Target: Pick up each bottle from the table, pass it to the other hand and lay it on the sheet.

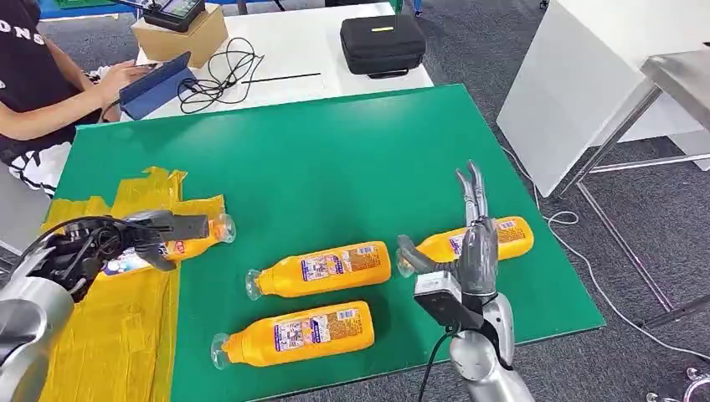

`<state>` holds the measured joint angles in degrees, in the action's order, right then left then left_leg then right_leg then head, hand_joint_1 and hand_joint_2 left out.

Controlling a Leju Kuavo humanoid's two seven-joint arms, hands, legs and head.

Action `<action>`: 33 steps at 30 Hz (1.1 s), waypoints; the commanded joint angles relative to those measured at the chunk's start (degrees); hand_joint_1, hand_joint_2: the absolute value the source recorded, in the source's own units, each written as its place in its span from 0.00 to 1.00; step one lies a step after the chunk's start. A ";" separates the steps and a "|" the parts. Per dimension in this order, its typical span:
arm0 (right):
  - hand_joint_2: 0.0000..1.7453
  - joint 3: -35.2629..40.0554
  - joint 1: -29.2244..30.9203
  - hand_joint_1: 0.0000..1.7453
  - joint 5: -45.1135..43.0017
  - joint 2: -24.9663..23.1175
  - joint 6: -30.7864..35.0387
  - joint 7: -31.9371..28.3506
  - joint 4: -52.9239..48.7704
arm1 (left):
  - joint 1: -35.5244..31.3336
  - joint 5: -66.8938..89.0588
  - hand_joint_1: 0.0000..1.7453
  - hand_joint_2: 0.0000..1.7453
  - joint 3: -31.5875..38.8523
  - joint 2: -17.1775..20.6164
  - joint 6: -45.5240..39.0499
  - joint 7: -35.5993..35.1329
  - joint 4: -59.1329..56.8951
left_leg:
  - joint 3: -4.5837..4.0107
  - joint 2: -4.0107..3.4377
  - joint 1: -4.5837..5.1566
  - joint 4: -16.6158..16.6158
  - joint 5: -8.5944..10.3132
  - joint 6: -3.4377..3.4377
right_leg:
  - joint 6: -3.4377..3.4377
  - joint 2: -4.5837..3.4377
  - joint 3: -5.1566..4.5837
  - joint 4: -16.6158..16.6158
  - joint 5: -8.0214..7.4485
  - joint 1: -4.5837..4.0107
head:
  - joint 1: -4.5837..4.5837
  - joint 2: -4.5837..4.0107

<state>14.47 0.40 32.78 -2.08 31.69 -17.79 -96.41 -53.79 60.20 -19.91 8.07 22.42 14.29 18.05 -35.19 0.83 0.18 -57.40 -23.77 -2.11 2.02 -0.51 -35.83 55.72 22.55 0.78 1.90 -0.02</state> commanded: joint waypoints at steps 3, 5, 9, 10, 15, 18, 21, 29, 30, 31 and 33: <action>1.00 0.81 3.01 0.00 -0.29 1.00 -1.04 0.34 4.27 | -0.38 0.96 0.00 1.00 -0.26 -1.09 -2.74 -1.35 -3.43 | 0.30 -0.12 -0.05 0.01 -0.13 0.09 | -0.06 -0.03 0.30 -0.05 0.10 -0.07 | 0.00 0.00; 1.00 0.92 3.01 0.00 -0.16 0.90 -1.09 0.37 4.19 | -0.27 0.99 0.00 1.00 -0.30 -1.13 -2.84 -1.77 -3.54 | 0.20 -0.09 -0.03 0.01 -0.09 0.06 | -0.04 -0.02 0.19 -0.04 0.06 -0.04 | 0.00 0.00; 1.00 0.92 3.01 0.00 -0.16 0.90 -1.09 0.37 4.19 | -0.27 0.99 0.00 1.00 -0.30 -1.13 -2.84 -1.77 -3.54 | 0.28 -0.12 -0.05 0.00 -0.13 0.09 | -0.05 -0.02 0.28 -0.03 0.10 -0.06 | 0.00 0.00; 1.00 1.06 3.00 0.00 -0.02 0.82 -1.13 0.35 4.08 | -0.24 0.81 0.00 1.00 -0.17 -1.18 -2.63 -1.59 -3.58 | 0.21 -0.09 -0.03 0.01 -0.09 0.07 | -0.04 -0.02 0.20 -0.03 0.07 -0.04 | 0.00 0.00; 1.00 0.99 2.92 0.00 0.72 0.61 -1.37 0.74 3.45 | -0.04 0.47 0.00 1.00 -0.02 -1.52 -3.18 -0.83 -3.13 | 0.30 -0.09 -0.06 -0.02 -0.16 0.10 | -0.07 0.01 0.31 -0.02 0.14 -0.08 | 0.00 0.00; 1.00 0.92 2.81 0.00 0.72 0.65 -1.32 0.74 3.47 | 0.19 0.44 0.00 1.00 -0.02 -1.57 -3.42 -0.67 -3.02 | 0.15 -0.05 -0.02 0.02 -0.06 0.06 | -0.03 0.01 0.15 -0.03 0.05 -0.03 | 0.00 0.00; 1.00 0.82 2.90 0.00 0.74 0.77 -1.27 0.71 3.41 | -0.02 0.32 0.00 1.00 0.08 -1.67 -3.77 -0.39 -2.66 | 0.18 -0.06 -0.03 0.01 -0.09 0.07 | -0.04 0.01 0.19 -0.03 0.07 -0.04 | 0.00 0.00; 1.00 0.74 2.92 0.00 0.66 0.91 -1.07 0.76 3.15 | -0.32 -0.56 0.00 1.00 0.83 -1.87 -5.52 0.81 -1.97 | 0.17 -0.06 -0.05 -0.02 -0.09 0.07 | -0.05 0.01 0.17 -0.01 0.07 -0.06 | 0.00 0.00; 1.00 0.76 2.81 0.00 0.63 0.97 -1.09 0.78 3.02 | -0.52 -0.78 0.00 1.00 1.02 -1.90 -5.55 0.93 -1.87 | 0.13 -0.04 -0.04 -0.01 -0.07 0.07 | -0.04 0.02 0.14 -0.02 0.06 -0.05 | 0.00 0.00; 1.00 0.76 2.66 0.00 0.57 1.04 -1.06 0.83 2.87 | -0.73 -2.37 0.00 1.00 2.45 -1.83 -6.50 2.25 -1.24 | 0.28 -0.06 -0.07 -0.06 -0.17 0.11 | -0.07 0.04 0.30 0.02 0.15 -0.09 | 0.00 0.00; 1.00 0.74 2.39 0.00 0.54 1.18 -1.08 0.88 2.74 | -1.49 -3.98 0.00 1.00 3.57 -1.40 -6.93 4.56 -0.24 | 0.14 -0.04 -0.06 -0.04 -0.10 0.08 | -0.05 0.03 0.15 0.01 0.08 -0.07 | 0.00 0.00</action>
<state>14.71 1.45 33.64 -1.95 30.67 -17.40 -95.43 -52.09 59.62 -19.91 6.97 16.76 15.17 17.92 -35.18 0.84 0.18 -57.41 -23.77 -2.11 2.02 -0.51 -35.83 55.72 22.55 0.78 1.90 -0.02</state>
